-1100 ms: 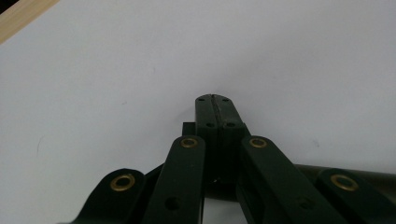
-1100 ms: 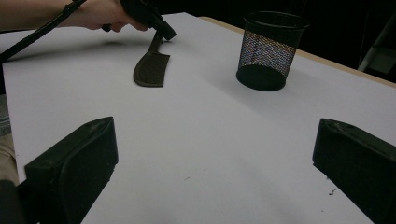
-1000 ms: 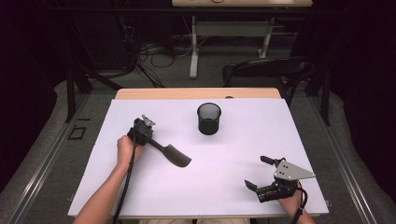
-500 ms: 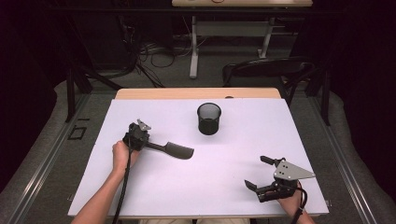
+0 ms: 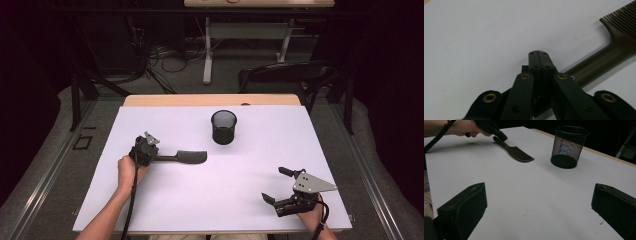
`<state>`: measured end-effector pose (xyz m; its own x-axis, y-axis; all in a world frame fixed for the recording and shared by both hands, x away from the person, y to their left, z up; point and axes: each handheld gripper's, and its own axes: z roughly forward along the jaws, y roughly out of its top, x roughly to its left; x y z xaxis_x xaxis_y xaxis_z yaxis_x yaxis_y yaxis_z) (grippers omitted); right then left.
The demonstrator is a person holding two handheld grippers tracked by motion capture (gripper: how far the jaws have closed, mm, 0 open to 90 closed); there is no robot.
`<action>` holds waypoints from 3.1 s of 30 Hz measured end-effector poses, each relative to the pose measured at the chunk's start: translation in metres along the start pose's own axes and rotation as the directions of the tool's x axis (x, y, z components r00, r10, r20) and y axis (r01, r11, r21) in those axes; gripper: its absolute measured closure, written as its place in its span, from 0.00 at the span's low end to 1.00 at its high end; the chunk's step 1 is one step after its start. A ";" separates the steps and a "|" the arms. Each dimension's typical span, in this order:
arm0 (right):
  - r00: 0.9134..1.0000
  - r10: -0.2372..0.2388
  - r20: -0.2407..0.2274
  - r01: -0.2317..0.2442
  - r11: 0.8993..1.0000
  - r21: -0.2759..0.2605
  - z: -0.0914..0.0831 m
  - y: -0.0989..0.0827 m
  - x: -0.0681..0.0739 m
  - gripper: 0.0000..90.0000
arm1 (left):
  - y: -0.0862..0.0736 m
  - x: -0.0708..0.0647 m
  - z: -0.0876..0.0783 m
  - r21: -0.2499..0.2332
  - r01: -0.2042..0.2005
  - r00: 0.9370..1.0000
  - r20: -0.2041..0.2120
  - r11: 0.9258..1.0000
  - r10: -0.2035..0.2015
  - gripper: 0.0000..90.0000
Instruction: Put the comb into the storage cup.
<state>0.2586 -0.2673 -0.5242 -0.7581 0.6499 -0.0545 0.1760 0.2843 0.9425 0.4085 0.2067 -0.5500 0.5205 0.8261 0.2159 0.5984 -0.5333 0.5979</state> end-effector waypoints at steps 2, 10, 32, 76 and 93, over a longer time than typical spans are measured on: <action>1.000 -0.001 -0.002 0.001 1.000 -0.001 0.000 0.000 0.000 0.00 | -0.001 -0.001 -0.002 -0.001 -0.002 1.000 0.001 1.000 0.002 1.00; 1.000 0.002 -0.004 -0.002 1.000 0.002 0.000 0.000 0.000 0.00 | -0.009 -0.004 -0.008 -0.001 0.014 1.000 0.013 1.000 -0.014 1.00; 1.000 0.000 -0.005 0.000 1.000 0.003 0.000 0.000 0.001 0.00 | -0.021 -0.012 -0.018 0.000 0.029 0.999 0.044 1.000 -0.029 1.00; 1.000 -0.001 -0.012 0.002 1.000 0.015 0.001 -0.001 0.000 0.00 | -0.011 0.001 -0.058 -0.103 -0.031 0.979 0.199 0.994 0.051 0.07; 1.000 0.000 -0.012 0.001 1.000 0.016 0.002 -0.001 0.000 0.00 | 0.000 -0.012 -0.058 -0.079 -0.120 0.964 0.227 0.990 0.135 0.00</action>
<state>0.2598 -0.2665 -0.5253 -0.7654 0.6415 -0.0511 0.1855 0.2959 0.9371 0.3672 0.2071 -0.5075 0.7213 0.6832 0.1138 0.4817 -0.6128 0.6264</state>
